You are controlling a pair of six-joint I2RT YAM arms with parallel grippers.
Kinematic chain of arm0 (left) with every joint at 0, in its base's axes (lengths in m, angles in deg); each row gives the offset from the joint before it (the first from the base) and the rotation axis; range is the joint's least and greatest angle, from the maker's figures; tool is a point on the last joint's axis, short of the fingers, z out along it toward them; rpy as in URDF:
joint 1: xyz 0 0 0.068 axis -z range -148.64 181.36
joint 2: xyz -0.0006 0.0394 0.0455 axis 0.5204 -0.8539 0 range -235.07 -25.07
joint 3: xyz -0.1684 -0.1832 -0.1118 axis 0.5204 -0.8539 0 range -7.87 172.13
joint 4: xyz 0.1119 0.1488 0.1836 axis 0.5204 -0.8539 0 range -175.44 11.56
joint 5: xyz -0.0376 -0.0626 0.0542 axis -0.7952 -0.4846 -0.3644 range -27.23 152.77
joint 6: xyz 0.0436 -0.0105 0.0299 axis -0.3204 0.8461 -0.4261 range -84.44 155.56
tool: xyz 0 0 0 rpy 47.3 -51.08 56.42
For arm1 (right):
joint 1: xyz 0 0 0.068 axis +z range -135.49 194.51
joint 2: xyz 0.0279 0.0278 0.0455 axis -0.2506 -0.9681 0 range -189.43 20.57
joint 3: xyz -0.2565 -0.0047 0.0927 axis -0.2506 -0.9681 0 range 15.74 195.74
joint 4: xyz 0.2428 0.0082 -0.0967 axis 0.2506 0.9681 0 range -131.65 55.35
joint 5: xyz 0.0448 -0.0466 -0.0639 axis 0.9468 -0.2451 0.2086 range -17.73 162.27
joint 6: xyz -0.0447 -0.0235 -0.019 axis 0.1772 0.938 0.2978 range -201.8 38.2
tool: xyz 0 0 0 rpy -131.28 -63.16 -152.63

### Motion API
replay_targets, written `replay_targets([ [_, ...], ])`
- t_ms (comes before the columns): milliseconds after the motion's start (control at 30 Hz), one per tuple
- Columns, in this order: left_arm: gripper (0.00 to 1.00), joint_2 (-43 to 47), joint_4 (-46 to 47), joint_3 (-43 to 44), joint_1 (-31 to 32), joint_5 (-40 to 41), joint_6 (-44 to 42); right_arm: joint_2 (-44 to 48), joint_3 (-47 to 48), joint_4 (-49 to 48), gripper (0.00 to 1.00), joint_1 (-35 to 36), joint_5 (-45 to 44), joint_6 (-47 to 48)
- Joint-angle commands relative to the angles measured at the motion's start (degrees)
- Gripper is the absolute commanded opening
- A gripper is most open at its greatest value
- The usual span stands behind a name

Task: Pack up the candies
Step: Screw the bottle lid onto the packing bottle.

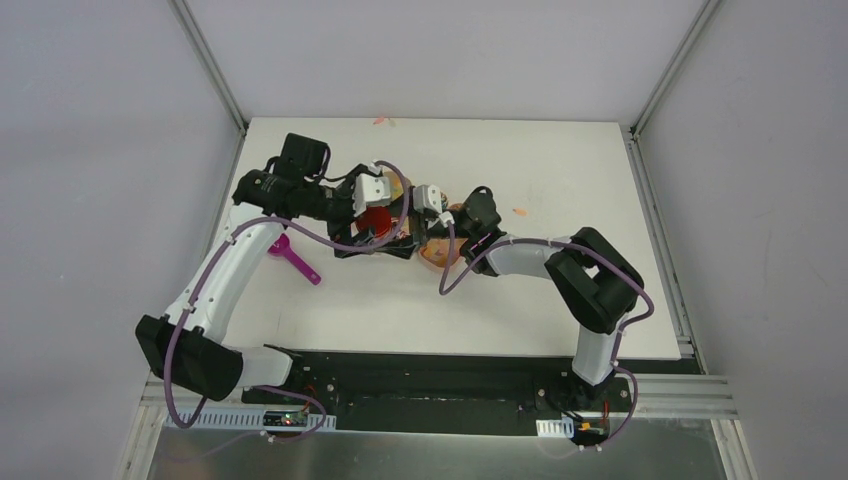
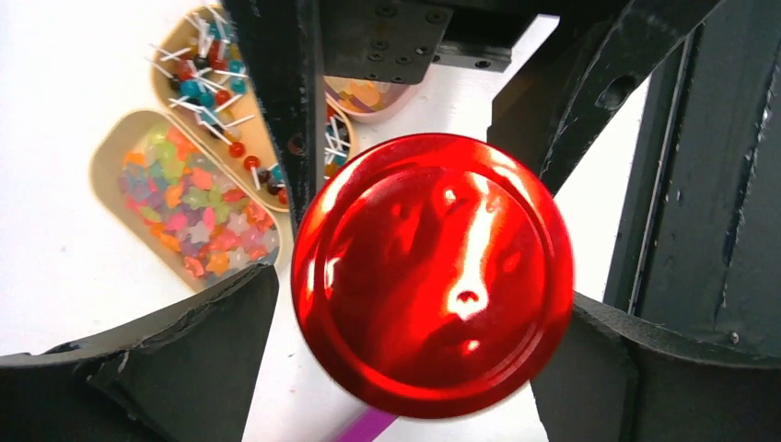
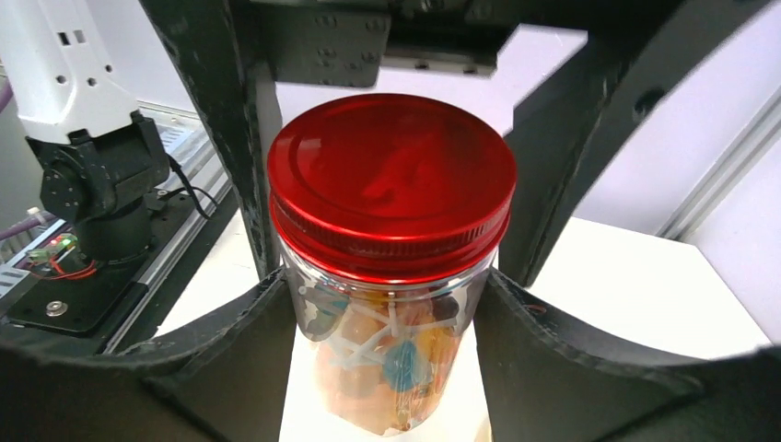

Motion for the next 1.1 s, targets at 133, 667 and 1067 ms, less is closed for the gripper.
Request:
replay_targets([
  [133,0.99,8.97,9.88,-0.88,0.29,5.4,10.37,2.12,-1.25,-2.38,0.23,0.29,-4.34,4.36],
  [667,0.98,10.26,17.52,7.11,0.37,29.15,52.27,1.83,-0.34,5.02,0.24,4.93,-29.05,10.52],
  [1067,0.83,2.02,6.11,11.78,0.42,35.22,63.88,-1.17,2.32,6.46,0.24,6.71,-38.04,9.49],
])
